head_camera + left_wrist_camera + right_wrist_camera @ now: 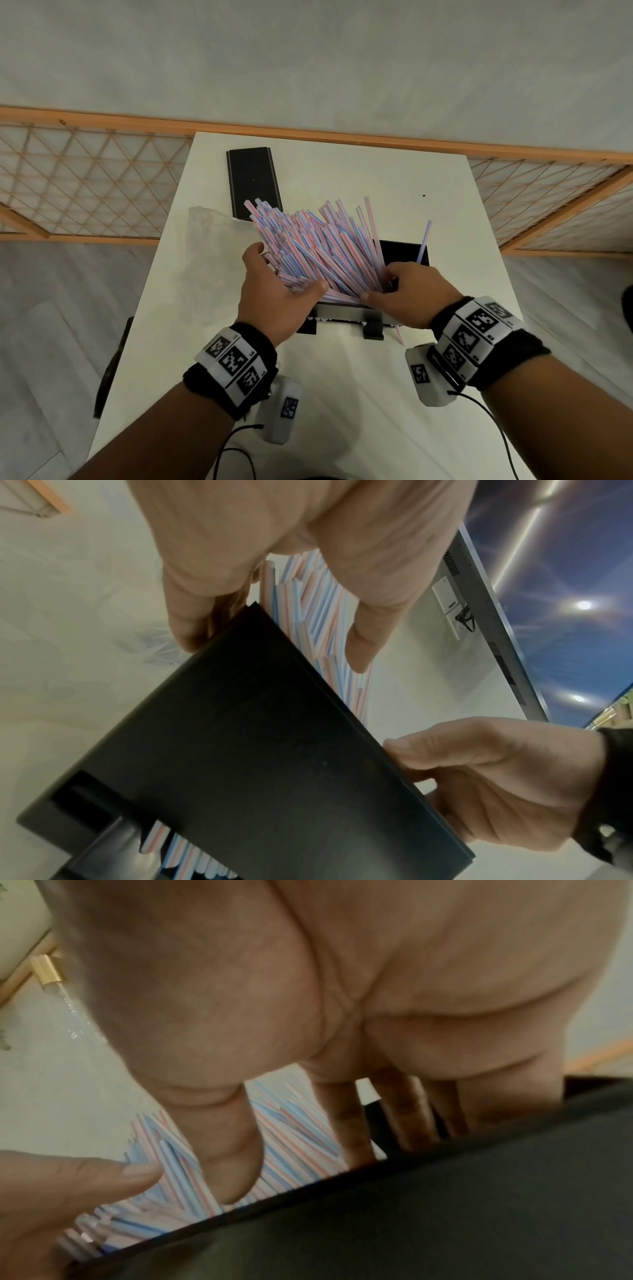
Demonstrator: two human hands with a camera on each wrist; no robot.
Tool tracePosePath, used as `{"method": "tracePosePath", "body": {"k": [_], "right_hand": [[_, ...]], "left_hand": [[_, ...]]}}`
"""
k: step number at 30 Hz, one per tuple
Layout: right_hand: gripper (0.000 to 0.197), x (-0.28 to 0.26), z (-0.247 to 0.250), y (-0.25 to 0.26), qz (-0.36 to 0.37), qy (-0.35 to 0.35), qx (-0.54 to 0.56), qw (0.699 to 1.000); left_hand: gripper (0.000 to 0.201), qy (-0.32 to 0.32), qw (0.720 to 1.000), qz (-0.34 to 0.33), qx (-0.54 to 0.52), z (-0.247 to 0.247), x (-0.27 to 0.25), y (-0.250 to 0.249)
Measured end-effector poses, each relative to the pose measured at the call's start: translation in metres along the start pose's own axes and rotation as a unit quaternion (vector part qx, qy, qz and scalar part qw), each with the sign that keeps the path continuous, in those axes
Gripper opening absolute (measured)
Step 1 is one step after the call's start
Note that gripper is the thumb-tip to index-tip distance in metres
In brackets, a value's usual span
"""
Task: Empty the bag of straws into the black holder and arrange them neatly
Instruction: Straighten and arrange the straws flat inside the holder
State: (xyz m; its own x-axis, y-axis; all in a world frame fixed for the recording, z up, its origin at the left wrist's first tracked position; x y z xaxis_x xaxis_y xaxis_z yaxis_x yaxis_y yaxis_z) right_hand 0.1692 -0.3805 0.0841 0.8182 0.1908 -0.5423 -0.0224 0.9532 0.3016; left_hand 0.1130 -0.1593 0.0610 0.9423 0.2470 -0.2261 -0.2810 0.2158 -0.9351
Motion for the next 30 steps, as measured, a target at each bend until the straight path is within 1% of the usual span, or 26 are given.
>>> {"method": "tracePosePath", "body": {"k": [2, 3, 4, 6, 7, 8, 10, 11, 12, 14, 15, 16, 18, 20, 23, 25, 27, 30], "right_hand": [[0.047, 0.004, -0.008, 0.007, 0.036, 0.02, 0.002, 0.999], [0.049, 0.003, -0.008, 0.011, 0.058, 0.012, 0.007, 0.998], [0.049, 0.001, -0.005, 0.017, 0.087, -0.014, 0.011, 0.996], [0.048, -0.007, 0.003, 0.032, 0.171, -0.074, 0.011, 0.982], [0.049, -0.012, 0.003, 0.039, 0.202, -0.079, 0.009, 0.976], [0.048, -0.016, 0.0, 0.045, 0.222, -0.065, 0.005, 0.973], [0.043, -0.021, -0.007, 0.051, 0.237, -0.03, -0.009, 0.971], [0.042, -0.022, -0.006, 0.05, 0.231, -0.034, -0.011, 0.972], [0.041, -0.021, 0.001, 0.045, 0.217, -0.057, -0.007, 0.974], [0.035, -0.018, 0.029, 0.028, 0.161, -0.124, 0.007, 0.979], [0.032, -0.016, 0.042, 0.017, 0.126, -0.145, 0.008, 0.981], [0.031, -0.013, 0.053, 0.005, 0.086, -0.149, -0.003, 0.985], [0.04, -0.004, 0.063, -0.016, 0.006, -0.118, -0.044, 0.992], [0.052, 0.004, 0.066, -0.029, -0.031, -0.076, -0.062, 0.995], [0.063, 0.009, 0.063, -0.03, -0.041, -0.015, -0.041, 0.998], [0.066, 0.012, 0.06, -0.027, -0.037, 0.002, -0.06, 0.998], [0.063, 0.01, 0.063, -0.018, -0.007, -0.029, -0.075, 0.997], [0.054, -0.007, 0.074, 0.008, 0.096, -0.114, -0.042, 0.988]], "left_hand": [[0.093, -0.001, 1.0, -0.002, -0.004, 0.001, -0.001, -0.002], [0.091, -0.004, 1.0, -0.006, -0.008, 0.003, -0.001, -0.004], [0.088, -0.009, 1.0, -0.011, -0.013, 0.004, -0.001, -0.006], [0.085, -0.022, 0.999, -0.024, -0.027, 0.008, -0.001, -0.01], [0.085, -0.026, 0.999, -0.028, -0.035, 0.01, 0.0, -0.012], [0.085, -0.03, 0.998, -0.031, -0.046, 0.01, 0.0, -0.014], [0.086, -0.031, 0.997, -0.033, -0.061, 0.009, 0.001, -0.016], [0.087, -0.026, 0.997, -0.032, -0.062, 0.007, 0.001, -0.017], [0.089, -0.021, 0.997, -0.032, -0.061, 0.006, 0.001, -0.017], [0.093, -0.012, 0.998, -0.027, -0.06, 0.005, 0.001, -0.016], [0.093, -0.006, 0.998, -0.026, -0.06, 0.004, 0.001, -0.015], [0.092, -0.003, 0.998, -0.027, -0.059, 0.004, 0.0, -0.015], [0.087, -0.006, 0.998, -0.035, -0.055, 0.005, -0.001, -0.018], [0.086, -0.017, 0.998, -0.05, -0.041, 0.008, 0.001, -0.022], [0.094, -0.039, 0.997, -0.065, -0.02, 0.013, 0.006, -0.027], [0.093, -0.042, 0.997, -0.058, -0.02, 0.014, 0.009, -0.029], [0.092, -0.049, 0.997, -0.037, -0.044, 0.014, 0.01, -0.029], [0.09, -0.055, 0.995, -0.004, -0.083, 0.013, 0.007, -0.023]]}}
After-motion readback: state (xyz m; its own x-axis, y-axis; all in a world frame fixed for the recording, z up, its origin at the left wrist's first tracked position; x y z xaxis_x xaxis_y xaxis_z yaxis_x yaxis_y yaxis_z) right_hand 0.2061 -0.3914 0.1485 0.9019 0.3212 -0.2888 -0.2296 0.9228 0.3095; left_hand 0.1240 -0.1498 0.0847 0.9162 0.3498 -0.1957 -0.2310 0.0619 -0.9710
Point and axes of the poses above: each hand's wrist, its own x-axis towards the middle knuckle, its own z-axis out of the back of the hand, y = z × x, the point moved 7 cm from there along x, towards the middle knuckle, and after that the axes turned 5 degrees about y, right-handed, at the moved point
